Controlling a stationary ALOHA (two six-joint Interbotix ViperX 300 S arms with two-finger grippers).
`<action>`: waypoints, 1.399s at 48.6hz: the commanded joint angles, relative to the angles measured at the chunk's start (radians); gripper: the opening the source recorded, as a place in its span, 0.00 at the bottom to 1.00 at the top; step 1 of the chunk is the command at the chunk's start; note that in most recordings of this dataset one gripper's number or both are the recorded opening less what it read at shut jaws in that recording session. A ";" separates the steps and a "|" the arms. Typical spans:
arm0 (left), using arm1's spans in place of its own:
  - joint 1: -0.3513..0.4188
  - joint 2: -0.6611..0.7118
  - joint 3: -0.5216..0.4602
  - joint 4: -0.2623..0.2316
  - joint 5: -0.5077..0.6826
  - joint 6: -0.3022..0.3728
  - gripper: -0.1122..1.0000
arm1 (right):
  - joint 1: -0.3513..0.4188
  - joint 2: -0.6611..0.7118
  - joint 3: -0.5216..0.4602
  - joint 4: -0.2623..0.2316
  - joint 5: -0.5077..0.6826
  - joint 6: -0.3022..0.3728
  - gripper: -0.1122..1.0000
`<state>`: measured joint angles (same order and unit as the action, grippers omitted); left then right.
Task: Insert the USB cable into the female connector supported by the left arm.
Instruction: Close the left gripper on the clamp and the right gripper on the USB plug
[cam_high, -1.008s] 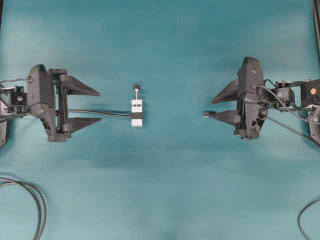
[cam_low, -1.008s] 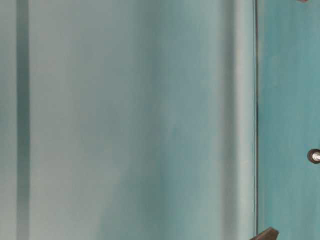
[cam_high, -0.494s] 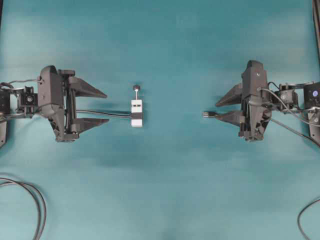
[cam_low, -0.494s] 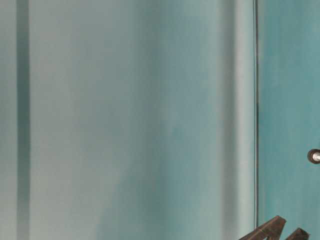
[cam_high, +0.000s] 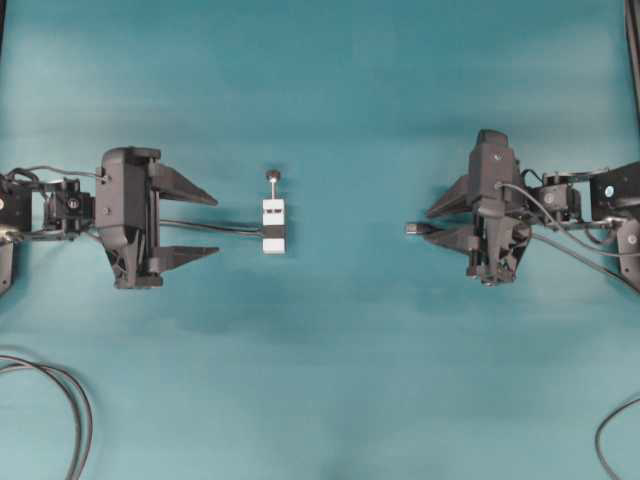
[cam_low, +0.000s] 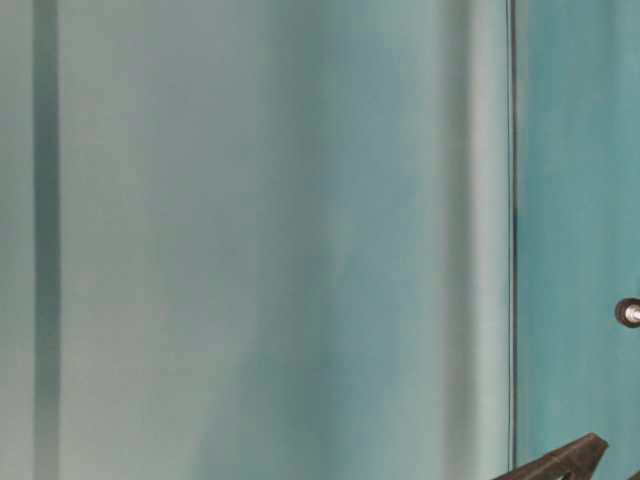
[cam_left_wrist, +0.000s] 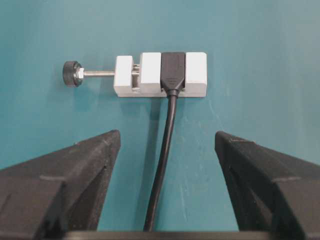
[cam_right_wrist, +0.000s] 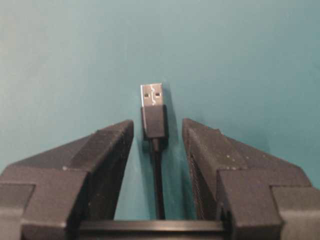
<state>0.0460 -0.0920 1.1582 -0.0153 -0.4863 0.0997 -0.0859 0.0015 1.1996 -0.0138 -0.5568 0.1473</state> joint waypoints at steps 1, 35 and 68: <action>-0.002 -0.005 -0.006 -0.002 -0.005 0.014 0.83 | -0.002 -0.003 -0.011 -0.002 -0.017 -0.002 0.52; -0.002 0.012 -0.005 -0.002 0.003 0.020 0.81 | 0.003 0.063 -0.012 -0.006 -0.009 0.000 0.45; -0.002 0.012 -0.003 -0.002 0.028 0.021 0.79 | 0.028 0.063 -0.006 -0.026 0.063 0.021 0.38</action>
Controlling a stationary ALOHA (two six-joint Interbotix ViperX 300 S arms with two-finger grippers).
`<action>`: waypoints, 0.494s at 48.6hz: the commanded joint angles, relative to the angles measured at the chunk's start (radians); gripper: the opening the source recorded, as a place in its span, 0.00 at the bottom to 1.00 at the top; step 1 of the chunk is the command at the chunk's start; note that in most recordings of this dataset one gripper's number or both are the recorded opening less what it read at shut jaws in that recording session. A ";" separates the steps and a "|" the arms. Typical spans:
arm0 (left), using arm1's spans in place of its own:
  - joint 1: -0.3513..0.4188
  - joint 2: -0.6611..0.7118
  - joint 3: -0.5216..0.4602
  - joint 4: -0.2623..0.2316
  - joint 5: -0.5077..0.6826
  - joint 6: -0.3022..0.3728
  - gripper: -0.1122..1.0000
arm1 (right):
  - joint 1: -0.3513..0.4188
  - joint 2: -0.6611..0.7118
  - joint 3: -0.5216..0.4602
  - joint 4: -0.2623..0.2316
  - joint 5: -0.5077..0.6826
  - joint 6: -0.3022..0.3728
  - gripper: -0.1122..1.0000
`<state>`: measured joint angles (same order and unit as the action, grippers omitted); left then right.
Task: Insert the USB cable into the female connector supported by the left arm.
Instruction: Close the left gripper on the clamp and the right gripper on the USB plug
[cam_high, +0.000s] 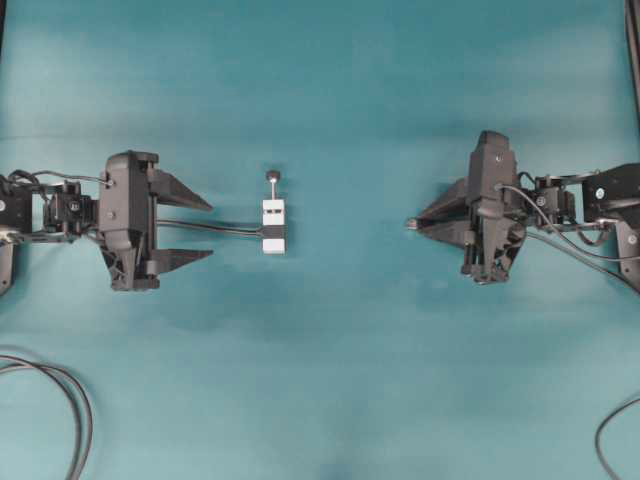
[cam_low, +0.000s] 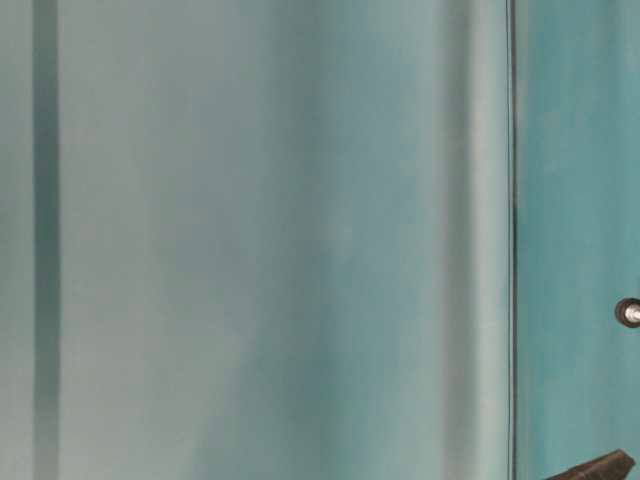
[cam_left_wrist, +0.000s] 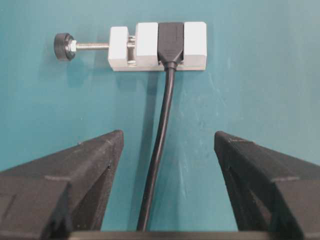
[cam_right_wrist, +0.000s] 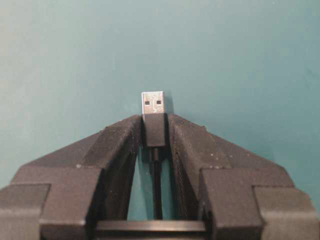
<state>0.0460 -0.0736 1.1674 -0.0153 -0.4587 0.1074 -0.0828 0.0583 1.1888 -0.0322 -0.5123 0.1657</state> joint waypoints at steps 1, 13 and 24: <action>-0.002 -0.006 -0.012 -0.002 0.000 0.012 0.79 | 0.025 0.006 0.005 -0.008 0.018 0.003 0.38; -0.002 -0.008 -0.015 -0.002 0.005 0.012 0.79 | 0.026 0.006 0.020 -0.008 0.038 0.003 0.49; -0.002 -0.008 -0.018 -0.002 0.005 0.012 0.79 | 0.026 0.005 0.020 -0.008 0.041 0.000 0.56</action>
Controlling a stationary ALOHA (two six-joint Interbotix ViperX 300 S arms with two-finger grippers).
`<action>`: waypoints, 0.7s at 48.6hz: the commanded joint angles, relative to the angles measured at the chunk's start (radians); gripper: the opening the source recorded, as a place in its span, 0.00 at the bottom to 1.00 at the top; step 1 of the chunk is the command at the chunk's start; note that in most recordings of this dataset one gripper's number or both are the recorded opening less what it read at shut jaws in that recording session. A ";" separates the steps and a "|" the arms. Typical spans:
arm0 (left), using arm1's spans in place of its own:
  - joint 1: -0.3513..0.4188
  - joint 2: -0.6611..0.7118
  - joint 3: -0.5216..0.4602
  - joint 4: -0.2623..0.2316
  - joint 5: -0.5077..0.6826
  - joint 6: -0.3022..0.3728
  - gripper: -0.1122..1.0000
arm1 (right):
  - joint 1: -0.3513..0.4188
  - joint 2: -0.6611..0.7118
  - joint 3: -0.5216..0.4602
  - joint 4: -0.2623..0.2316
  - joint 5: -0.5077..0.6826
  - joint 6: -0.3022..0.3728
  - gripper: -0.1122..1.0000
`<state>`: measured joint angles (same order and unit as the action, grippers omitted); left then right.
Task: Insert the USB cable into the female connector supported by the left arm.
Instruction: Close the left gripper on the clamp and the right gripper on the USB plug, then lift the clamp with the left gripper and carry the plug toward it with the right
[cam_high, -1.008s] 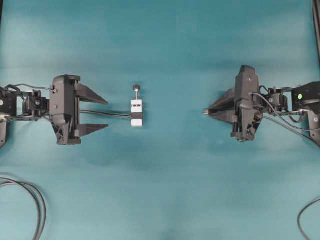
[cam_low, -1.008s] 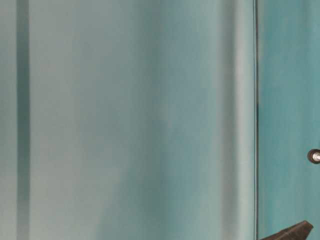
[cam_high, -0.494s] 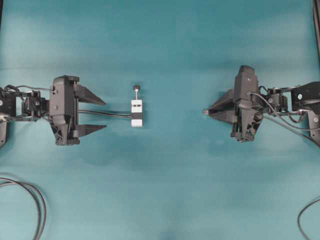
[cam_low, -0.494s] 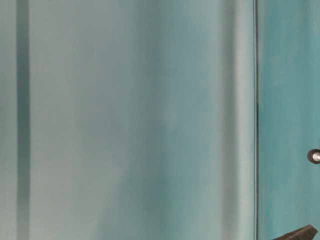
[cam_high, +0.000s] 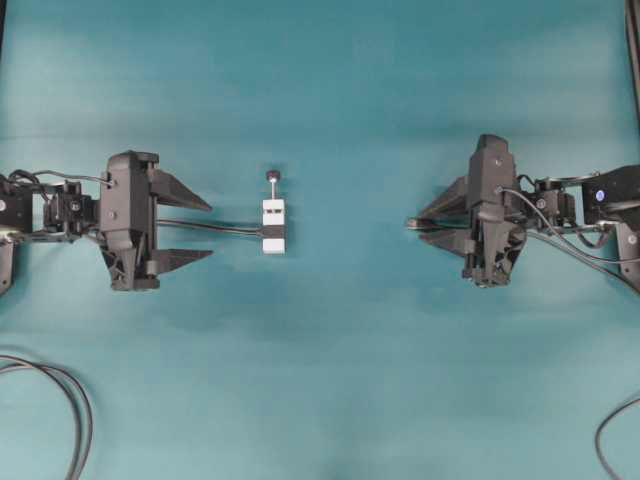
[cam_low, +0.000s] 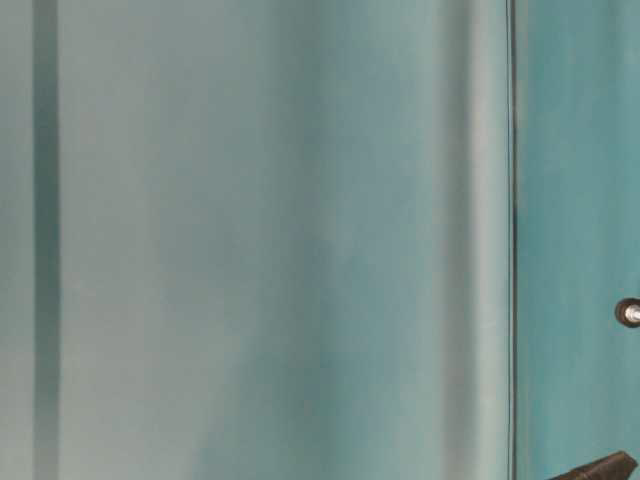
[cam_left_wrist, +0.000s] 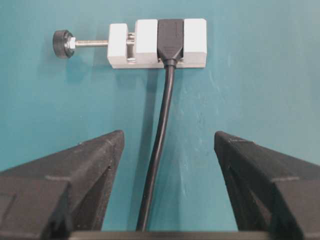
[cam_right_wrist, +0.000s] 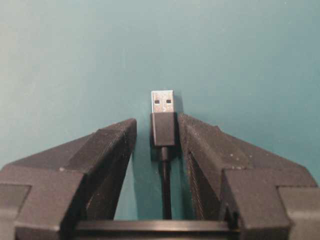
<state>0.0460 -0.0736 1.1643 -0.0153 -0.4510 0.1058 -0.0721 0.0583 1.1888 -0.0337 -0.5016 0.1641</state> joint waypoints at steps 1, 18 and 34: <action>-0.002 -0.006 -0.014 -0.002 -0.003 0.014 0.79 | 0.015 0.006 0.020 -0.006 0.031 0.003 0.56; -0.002 -0.006 -0.015 -0.002 0.008 0.012 0.79 | 0.015 0.006 0.041 -0.006 0.049 0.000 0.56; -0.002 -0.006 -0.021 -0.002 0.011 0.012 0.79 | 0.015 0.005 0.046 -0.006 0.052 -0.005 0.53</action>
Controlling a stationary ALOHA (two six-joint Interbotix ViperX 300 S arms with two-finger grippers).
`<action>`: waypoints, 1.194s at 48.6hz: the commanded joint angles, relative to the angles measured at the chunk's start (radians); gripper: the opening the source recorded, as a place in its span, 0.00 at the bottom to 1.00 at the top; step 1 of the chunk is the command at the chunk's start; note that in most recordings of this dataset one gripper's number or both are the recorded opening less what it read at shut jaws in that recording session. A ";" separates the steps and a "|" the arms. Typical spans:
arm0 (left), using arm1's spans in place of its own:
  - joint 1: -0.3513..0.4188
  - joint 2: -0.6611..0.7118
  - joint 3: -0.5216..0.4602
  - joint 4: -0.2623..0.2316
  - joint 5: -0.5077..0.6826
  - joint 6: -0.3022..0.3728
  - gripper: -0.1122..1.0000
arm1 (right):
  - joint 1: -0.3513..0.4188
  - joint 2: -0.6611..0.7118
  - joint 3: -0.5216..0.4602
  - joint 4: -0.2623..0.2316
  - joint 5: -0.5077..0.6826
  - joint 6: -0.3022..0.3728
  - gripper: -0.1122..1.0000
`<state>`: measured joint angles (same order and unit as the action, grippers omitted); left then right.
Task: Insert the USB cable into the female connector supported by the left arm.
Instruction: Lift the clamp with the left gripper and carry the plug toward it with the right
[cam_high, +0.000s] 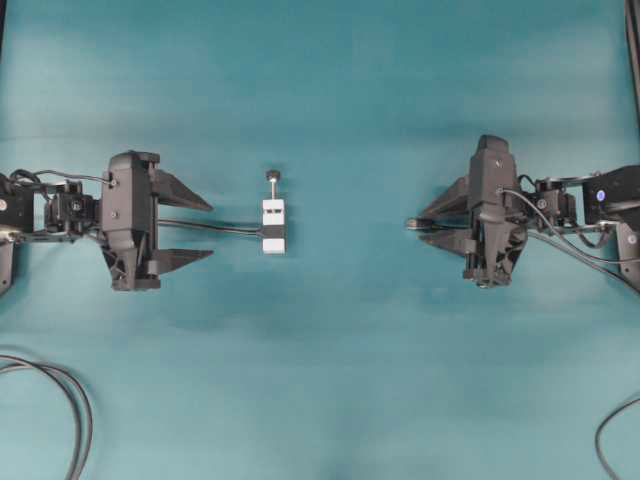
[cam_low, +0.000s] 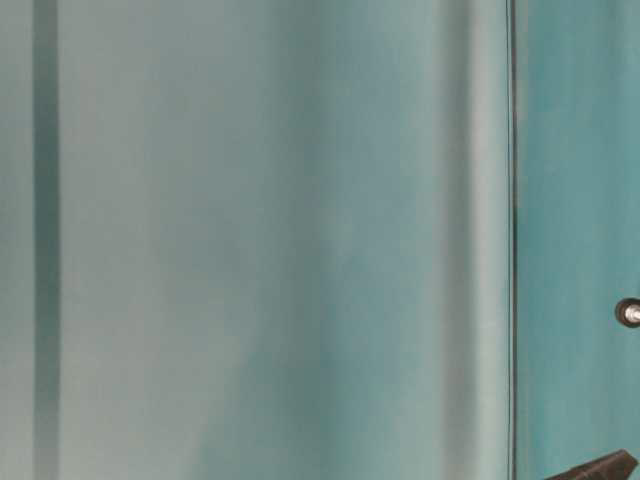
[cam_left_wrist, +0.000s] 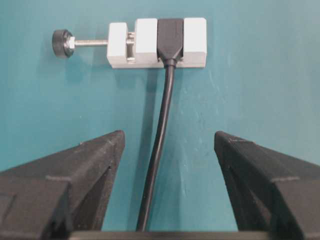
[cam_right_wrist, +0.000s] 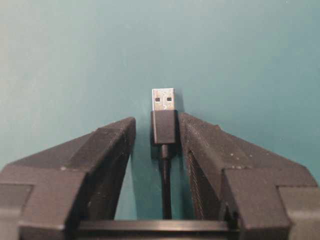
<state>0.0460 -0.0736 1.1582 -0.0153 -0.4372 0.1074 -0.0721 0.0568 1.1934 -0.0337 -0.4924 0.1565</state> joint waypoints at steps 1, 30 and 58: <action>-0.002 -0.006 -0.015 -0.002 -0.003 0.011 0.79 | 0.015 0.008 0.043 -0.006 0.041 0.003 0.51; 0.000 -0.006 -0.018 -0.002 -0.002 0.011 0.79 | 0.006 -0.071 0.051 -0.006 0.097 -0.003 0.32; -0.002 -0.006 -0.021 -0.002 -0.002 0.014 0.79 | -0.014 -0.190 -0.031 -0.011 0.239 -0.114 0.30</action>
<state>0.0460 -0.0736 1.1505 -0.0153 -0.4341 0.1074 -0.0828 -0.1212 1.2057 -0.0414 -0.2792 0.0583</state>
